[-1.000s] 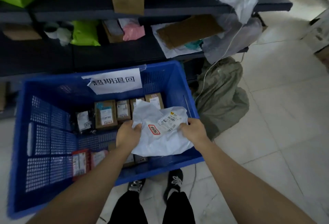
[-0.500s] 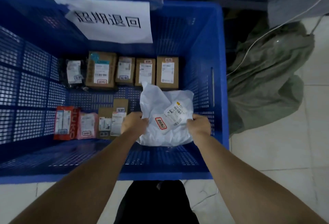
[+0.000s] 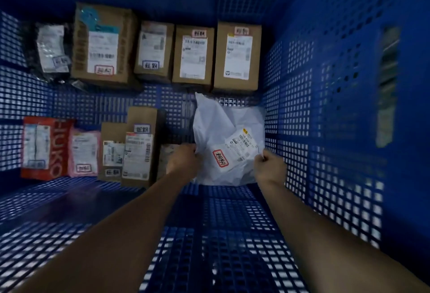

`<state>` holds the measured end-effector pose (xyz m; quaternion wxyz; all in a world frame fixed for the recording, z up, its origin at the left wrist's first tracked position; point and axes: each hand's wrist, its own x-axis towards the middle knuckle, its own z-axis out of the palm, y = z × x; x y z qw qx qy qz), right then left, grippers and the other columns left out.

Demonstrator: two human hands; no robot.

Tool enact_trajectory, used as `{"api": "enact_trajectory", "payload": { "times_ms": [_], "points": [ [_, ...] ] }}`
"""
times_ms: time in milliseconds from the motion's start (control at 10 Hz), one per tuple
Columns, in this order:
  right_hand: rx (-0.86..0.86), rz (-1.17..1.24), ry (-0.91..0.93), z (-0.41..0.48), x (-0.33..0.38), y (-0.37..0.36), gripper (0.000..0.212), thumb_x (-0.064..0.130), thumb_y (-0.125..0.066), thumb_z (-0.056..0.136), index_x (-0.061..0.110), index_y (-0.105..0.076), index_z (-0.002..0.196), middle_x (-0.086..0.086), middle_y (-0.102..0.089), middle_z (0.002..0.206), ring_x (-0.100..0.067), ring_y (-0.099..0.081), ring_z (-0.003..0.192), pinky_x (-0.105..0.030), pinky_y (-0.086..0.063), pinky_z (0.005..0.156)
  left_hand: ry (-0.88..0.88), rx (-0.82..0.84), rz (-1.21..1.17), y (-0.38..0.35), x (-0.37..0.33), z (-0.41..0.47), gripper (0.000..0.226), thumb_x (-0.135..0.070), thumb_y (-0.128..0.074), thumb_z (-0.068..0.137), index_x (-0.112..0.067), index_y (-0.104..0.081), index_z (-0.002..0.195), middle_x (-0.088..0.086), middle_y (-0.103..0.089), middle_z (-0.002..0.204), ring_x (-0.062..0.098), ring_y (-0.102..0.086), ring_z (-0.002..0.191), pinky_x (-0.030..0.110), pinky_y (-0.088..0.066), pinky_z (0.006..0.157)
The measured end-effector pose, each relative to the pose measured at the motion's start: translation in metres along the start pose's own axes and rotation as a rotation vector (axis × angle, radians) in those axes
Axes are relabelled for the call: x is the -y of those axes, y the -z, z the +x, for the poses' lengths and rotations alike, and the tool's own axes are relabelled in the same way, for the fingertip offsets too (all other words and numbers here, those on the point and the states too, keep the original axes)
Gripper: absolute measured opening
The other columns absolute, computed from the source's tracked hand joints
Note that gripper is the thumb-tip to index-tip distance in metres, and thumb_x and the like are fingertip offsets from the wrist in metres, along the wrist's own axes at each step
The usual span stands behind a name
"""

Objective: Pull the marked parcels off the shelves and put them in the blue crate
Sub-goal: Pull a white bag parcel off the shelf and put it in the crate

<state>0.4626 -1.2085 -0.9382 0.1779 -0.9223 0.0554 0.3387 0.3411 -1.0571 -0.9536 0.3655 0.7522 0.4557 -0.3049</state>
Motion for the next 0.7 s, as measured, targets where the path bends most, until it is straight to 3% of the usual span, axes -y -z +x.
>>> {"api": "enact_trajectory", "payload": {
  "times_ms": [100,200,300,400,500,600,700],
  "points": [
    [0.220,-0.106,0.035,0.016,-0.020,-0.023,0.032,0.016,-0.044,0.098,0.015,-0.054,0.128,-0.013,-0.060,0.126,-0.028,-0.058,0.109,-0.028,-0.042,0.085,-0.051,0.143,0.072,-0.029,0.021,0.024,0.042,-0.016,-0.047,0.097,-0.008,-0.044,0.138,0.019,-0.049,0.138,0.036,-0.051,0.122,0.044,-0.043,0.100],
    [0.436,-0.370,0.112,0.031,-0.040,-0.044,0.051,0.021,-0.047,0.098,0.015,-0.032,0.147,-0.013,-0.040,0.146,-0.030,-0.046,0.128,-0.034,-0.037,0.105,-0.185,0.246,0.424,-0.045,0.035,0.034,0.064,-0.014,-0.052,0.094,-0.006,-0.020,0.149,0.018,-0.019,0.155,0.036,-0.029,0.139,0.045,-0.035,0.109],
    [0.585,-0.659,0.202,0.039,-0.048,-0.059,0.040,0.016,-0.044,0.096,0.011,-0.044,0.136,-0.015,-0.042,0.138,-0.032,-0.050,0.120,-0.038,-0.044,0.102,-0.272,0.308,0.695,-0.049,0.035,0.031,0.061,-0.013,-0.054,0.092,-0.006,-0.026,0.146,0.011,-0.017,0.154,0.034,-0.031,0.137,0.047,-0.042,0.102],
    [0.632,-0.723,0.225,0.044,-0.051,-0.066,0.041,0.012,-0.051,0.092,0.012,-0.048,0.133,-0.012,-0.045,0.131,-0.034,-0.050,0.122,-0.039,-0.045,0.099,-0.293,0.333,0.757,-0.050,0.038,0.032,0.059,-0.014,-0.056,0.090,-0.007,-0.032,0.143,0.009,-0.028,0.149,0.030,-0.035,0.132,0.045,-0.041,0.101],
    [0.682,-0.713,0.252,0.042,-0.048,-0.061,0.039,0.014,-0.045,0.092,0.021,-0.054,0.129,-0.005,-0.054,0.128,-0.026,-0.055,0.118,-0.038,-0.049,0.098,-0.279,0.336,0.720,-0.039,0.036,0.024,0.058,-0.018,-0.058,0.090,-0.007,-0.035,0.142,0.009,-0.035,0.145,0.029,-0.035,0.133,0.044,-0.039,0.103],
    [0.627,-0.696,0.260,0.017,-0.026,-0.029,0.043,0.014,-0.044,0.093,0.020,-0.049,0.136,-0.006,-0.056,0.132,-0.025,-0.057,0.113,-0.030,-0.049,0.093,-0.225,0.306,0.706,-0.022,0.038,0.012,0.054,-0.018,-0.057,0.089,-0.009,-0.039,0.140,0.013,-0.044,0.136,0.032,-0.045,0.125,0.046,-0.044,0.097],
    [0.480,-0.669,0.290,-0.015,-0.004,0.009,0.035,0.022,-0.047,0.094,0.017,-0.054,0.128,-0.008,-0.060,0.126,-0.025,-0.060,0.109,-0.029,-0.050,0.086,-0.156,0.265,0.670,0.000,0.038,-0.007,0.041,-0.019,-0.049,0.095,-0.007,-0.046,0.134,0.013,-0.049,0.136,0.032,-0.051,0.123,0.044,-0.047,0.098]
  ]
}}
